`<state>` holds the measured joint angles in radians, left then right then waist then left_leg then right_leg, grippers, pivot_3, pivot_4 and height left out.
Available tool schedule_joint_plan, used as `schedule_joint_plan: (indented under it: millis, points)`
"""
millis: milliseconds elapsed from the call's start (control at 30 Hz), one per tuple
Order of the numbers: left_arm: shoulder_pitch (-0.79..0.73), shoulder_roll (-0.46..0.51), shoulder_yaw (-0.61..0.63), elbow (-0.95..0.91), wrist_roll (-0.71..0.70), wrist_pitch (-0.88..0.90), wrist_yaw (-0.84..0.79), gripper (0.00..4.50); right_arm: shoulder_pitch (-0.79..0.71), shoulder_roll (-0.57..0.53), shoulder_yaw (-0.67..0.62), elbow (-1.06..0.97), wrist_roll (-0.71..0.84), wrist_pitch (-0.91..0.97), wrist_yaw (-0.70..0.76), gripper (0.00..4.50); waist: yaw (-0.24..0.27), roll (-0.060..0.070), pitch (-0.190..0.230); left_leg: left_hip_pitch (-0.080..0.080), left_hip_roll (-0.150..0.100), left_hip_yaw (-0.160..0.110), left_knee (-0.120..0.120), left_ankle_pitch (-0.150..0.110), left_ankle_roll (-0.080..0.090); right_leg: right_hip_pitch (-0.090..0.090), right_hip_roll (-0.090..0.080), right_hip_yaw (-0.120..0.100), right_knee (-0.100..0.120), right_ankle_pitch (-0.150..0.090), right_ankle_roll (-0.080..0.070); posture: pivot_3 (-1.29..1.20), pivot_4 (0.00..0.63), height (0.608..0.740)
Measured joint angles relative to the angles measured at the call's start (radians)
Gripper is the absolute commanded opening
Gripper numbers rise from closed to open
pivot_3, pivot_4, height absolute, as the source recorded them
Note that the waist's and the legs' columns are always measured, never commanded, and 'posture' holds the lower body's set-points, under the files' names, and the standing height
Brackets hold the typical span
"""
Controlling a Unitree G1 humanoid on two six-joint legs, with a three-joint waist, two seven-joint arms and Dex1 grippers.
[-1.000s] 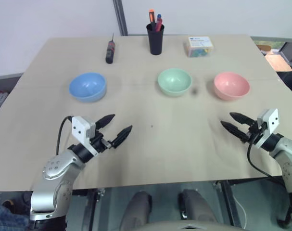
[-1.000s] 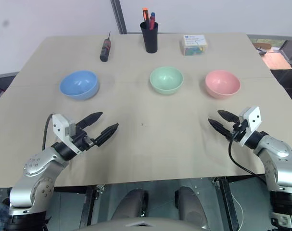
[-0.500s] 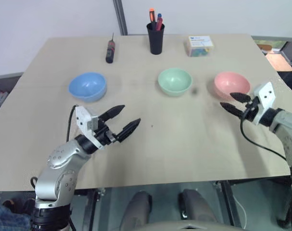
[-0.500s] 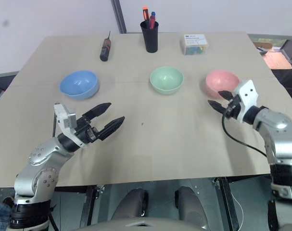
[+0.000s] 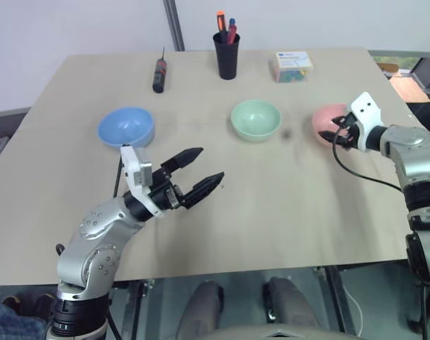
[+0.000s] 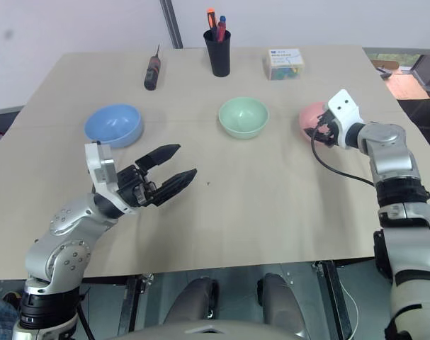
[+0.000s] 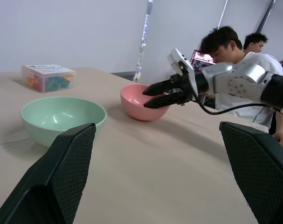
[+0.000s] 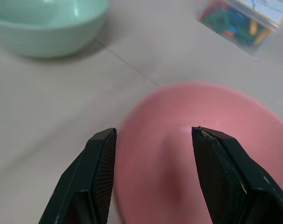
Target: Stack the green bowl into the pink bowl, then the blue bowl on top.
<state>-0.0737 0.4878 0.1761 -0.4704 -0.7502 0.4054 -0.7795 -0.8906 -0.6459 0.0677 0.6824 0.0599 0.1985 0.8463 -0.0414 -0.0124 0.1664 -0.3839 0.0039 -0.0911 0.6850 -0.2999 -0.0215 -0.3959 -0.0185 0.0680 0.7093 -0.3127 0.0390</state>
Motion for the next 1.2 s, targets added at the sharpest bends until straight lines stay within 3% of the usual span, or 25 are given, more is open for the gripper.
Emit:
schedule_joint_plan:
  millis: [700,733,967,1200]
  points:
    - [0.041,0.007,0.004,-0.025,0.001,-0.005,0.010,4.50,-0.023,0.009,0.027,0.215,-0.102,-0.041,-0.021,2.70,-0.001,0.000,0.000,0.000,0.000,0.001,0.000,0.000,0.000,-0.001,-0.001,0.000,0.000,0.000,0.000,0.00,0.150,0.712]
    - [0.040,0.008,0.004,-0.025,0.001,-0.005,0.009,4.50,-0.023,0.009,0.029,0.229,-0.110,-0.050,-0.024,2.19,-0.002,0.000,0.000,0.000,0.000,0.001,0.000,0.000,0.000,-0.001,-0.001,0.001,0.000,0.000,0.000,0.00,0.150,0.712]
    - [0.037,0.012,0.003,-0.025,0.001,-0.005,0.005,4.50,-0.041,-0.002,0.025,0.230,-0.128,-0.113,-0.029,0.06,-0.003,0.000,0.000,0.001,0.000,0.001,0.000,0.000,0.000,0.000,0.000,0.001,0.000,0.000,0.000,0.00,0.150,0.712]
    - [0.040,0.012,0.000,-0.025,0.005,-0.007,0.001,4.50,0.030,-0.019,0.048,0.111,-0.145,-0.144,0.028,0.06,-0.004,-0.001,0.000,0.001,0.001,0.001,0.000,0.000,0.000,0.000,0.000,0.001,0.000,0.000,0.000,0.00,0.150,0.712]
